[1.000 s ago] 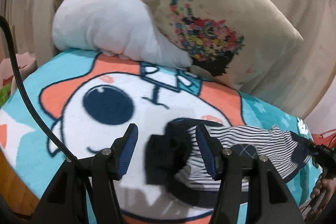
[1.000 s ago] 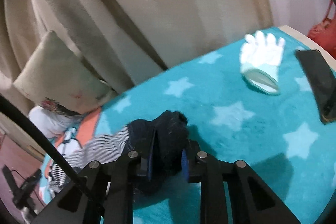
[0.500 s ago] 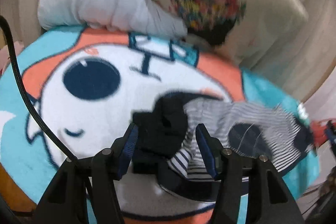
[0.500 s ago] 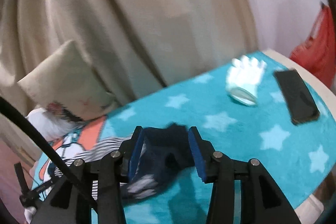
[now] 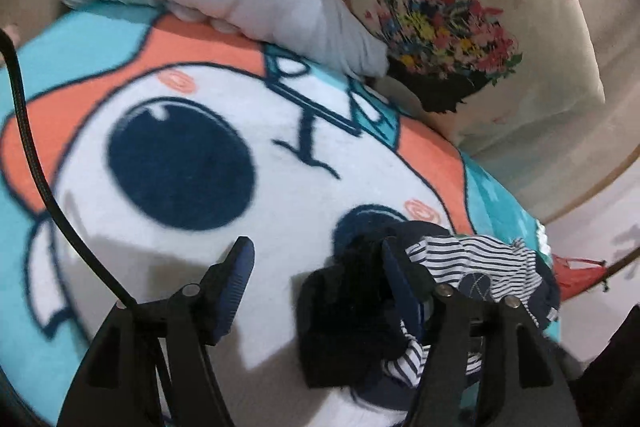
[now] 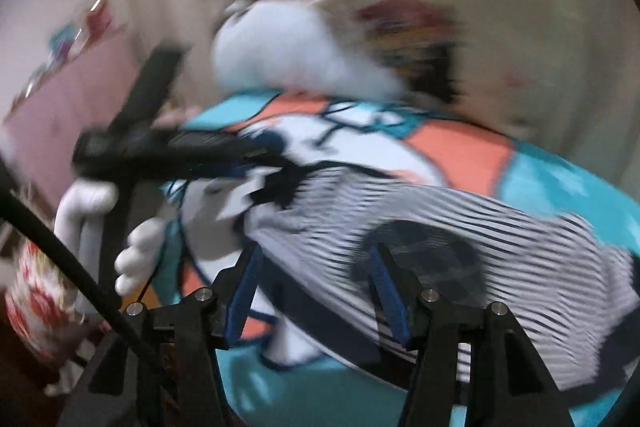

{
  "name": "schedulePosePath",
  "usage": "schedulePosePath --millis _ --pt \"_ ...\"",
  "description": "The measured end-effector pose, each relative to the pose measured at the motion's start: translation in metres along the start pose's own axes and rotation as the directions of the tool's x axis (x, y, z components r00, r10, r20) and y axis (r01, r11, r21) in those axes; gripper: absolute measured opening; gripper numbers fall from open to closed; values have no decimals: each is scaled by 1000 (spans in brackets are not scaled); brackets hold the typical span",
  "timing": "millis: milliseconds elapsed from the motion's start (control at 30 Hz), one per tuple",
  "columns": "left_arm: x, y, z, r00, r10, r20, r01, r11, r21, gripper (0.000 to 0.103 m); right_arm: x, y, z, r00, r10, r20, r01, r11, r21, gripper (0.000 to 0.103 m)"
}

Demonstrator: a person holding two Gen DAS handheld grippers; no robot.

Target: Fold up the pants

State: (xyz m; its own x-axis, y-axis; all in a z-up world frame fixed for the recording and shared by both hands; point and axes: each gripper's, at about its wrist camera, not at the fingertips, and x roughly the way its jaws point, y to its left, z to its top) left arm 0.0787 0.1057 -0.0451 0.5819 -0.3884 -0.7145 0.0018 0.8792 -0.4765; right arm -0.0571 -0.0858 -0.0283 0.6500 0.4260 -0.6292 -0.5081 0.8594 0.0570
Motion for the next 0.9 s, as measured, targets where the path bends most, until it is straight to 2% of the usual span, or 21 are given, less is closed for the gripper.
schedulePosePath --millis 167,300,367,400,433,467,533,600,700,900 --pt "11 0 4 993 -107 -50 106 994 -17 68 40 33 -1 997 -43 -62 37 994 -102 61" --pt "16 -2 2 990 -128 -61 127 992 -20 68 60 43 -6 991 -110 -76 100 986 -135 63" --pt "17 -5 2 985 -154 -78 153 988 -16 48 62 43 -7 989 -134 -65 124 983 -132 63" --pt "20 -7 2 974 -199 -109 197 980 -26 22 62 43 -6 988 -141 -60 133 983 -127 59" --pt "22 -8 2 967 -223 -127 219 975 -40 21 59 42 -6 988 -143 -50 137 984 -113 39" --pt "19 -9 2 971 -210 -118 207 978 -41 20 58 37 -5 990 -135 -45 131 988 -85 23" --pt "13 -19 4 976 -194 -103 192 981 -29 18 51 25 -3 996 -87 -29 86 996 -16 15" --pt "7 -30 7 975 -204 -92 202 979 -28 18 38 12 -1 999 -48 6 47 998 51 13" --pt "0 -58 11 972 -220 -84 222 975 15 18 13 -6 1 996 -31 78 21 992 128 13" --pt "14 -142 7 955 -261 -141 281 949 143 18 -42 -54 -14 980 -60 188 1 954 299 12"
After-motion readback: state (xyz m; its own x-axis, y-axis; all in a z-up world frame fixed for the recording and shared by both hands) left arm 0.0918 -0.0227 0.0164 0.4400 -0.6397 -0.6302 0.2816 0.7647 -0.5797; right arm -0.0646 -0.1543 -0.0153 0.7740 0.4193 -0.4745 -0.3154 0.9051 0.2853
